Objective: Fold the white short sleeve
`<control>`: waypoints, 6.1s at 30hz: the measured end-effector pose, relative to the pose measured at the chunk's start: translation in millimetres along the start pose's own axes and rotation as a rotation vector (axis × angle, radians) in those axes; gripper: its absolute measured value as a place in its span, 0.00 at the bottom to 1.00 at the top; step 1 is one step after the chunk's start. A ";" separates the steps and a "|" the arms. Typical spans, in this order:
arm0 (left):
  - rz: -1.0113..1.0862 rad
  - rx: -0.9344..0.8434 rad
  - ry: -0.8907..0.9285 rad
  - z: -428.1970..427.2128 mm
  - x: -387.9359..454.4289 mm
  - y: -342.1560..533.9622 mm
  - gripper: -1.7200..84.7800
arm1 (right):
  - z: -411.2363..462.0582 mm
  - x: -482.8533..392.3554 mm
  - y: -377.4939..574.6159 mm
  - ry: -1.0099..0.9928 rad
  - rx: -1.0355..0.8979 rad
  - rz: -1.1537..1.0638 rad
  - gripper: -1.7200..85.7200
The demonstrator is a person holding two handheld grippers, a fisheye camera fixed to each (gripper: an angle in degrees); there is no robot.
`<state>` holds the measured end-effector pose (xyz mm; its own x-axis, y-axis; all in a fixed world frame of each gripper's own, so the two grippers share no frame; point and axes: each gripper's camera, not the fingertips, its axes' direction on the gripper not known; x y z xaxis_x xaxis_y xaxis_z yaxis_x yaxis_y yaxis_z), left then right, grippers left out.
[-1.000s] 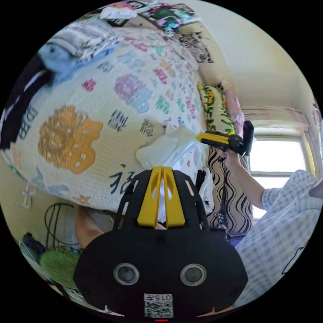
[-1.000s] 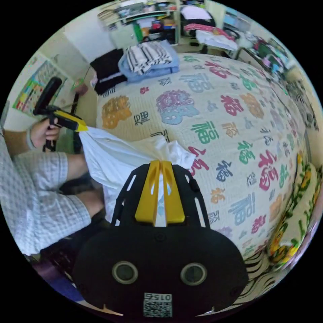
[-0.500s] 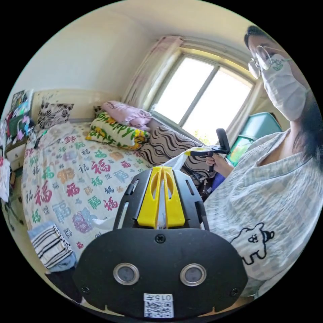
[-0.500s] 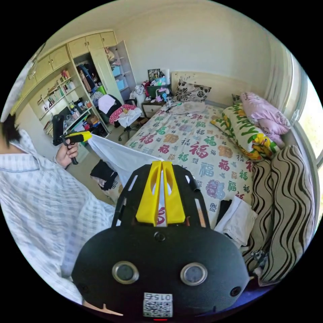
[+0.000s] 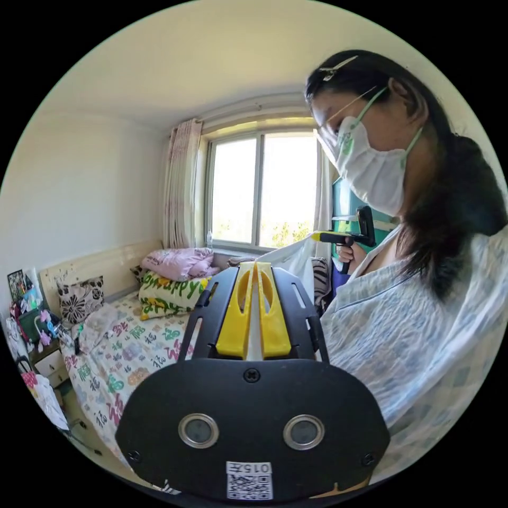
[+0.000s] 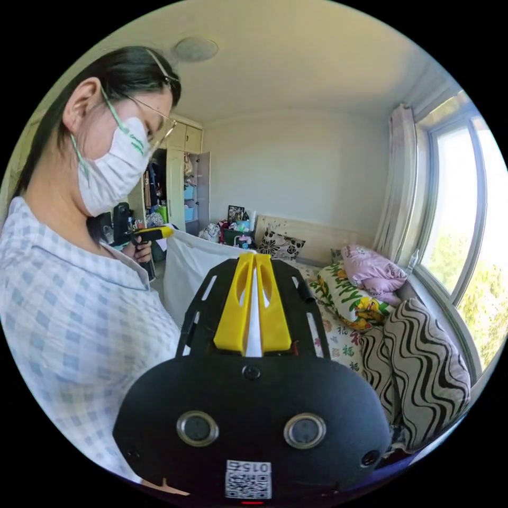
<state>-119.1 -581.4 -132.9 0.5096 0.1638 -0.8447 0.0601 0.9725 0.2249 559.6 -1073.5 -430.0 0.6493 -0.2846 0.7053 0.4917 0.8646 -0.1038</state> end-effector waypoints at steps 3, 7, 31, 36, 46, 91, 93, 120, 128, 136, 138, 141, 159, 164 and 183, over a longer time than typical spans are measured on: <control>0.021 0.052 0.014 6.8 -23.5 -14.4 0.01 | 6.6 18.7 -17.6 0.014 0.036 -0.045 0.01; -0.021 -0.032 -0.029 59.8 -96.8 -24.5 0.01 | 69.0 72.9 -42.5 0.038 -0.067 -0.101 0.01; -1.281 -0.892 -0.175 302.6 -418.1 453.3 0.15 | 558.0 352.8 311.0 -0.314 -1.227 0.805 0.11; -1.353 -0.975 -0.092 321.0 -422.7 502.3 0.15 | 587.1 347.4 348.6 -0.436 -1.330 0.879 0.12; -1.236 -1.026 -0.116 320.2 -489.3 498.3 0.16 | 666.0 358.7 272.2 -0.182 -1.246 0.300 0.12; -1.697 -1.032 -0.421 231.9 -595.0 597.2 0.13 | 673.0 495.5 338.0 -0.268 -1.683 0.388 0.03; -1.658 -1.030 -0.482 228.9 -602.0 581.9 0.12 | 664.4 523.9 334.1 -0.210 -1.615 0.510 0.03; -0.474 -1.225 0.006 922.7 -710.1 419.0 0.10 | 779.7 692.4 286.6 -0.280 -0.901 0.698 0.01; -0.488 -1.186 -0.017 944.1 -699.8 418.5 0.02 | 726.0 713.0 296.8 -0.221 -0.701 0.949 0.01; -0.500 -1.019 0.268 974.5 -662.2 411.4 0.05 | 669.0 704.1 296.6 -0.142 -0.642 1.063 0.01; -0.442 -1.101 0.225 989.7 -647.0 419.9 0.11 | 669.3 699.1 300.5 -0.142 -0.678 1.082 0.01; -0.409 -1.134 0.215 1006.7 -629.8 423.5 0.14 | 668.5 694.4 302.7 -0.109 -0.728 1.100 0.01; -0.318 -1.281 -0.341 815.3 -572.1 418.3 0.09 | 704.0 612.7 174.3 -0.309 -0.813 0.744 0.01; -0.059 -1.472 -0.465 756.3 -551.1 428.7 0.02 | 727.4 552.1 131.4 -0.393 -0.895 0.665 0.01; -0.078 -1.186 -0.583 551.1 -556.3 422.0 0.02 | 901.7 325.1 -95.8 -0.461 -1.005 0.127 0.06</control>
<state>95.8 -353.2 699.5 0.8491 0.2964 -0.4373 -0.5239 0.5785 -0.6251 200.3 -875.3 441.6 0.5530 0.1433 0.8208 0.8188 0.0886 -0.5672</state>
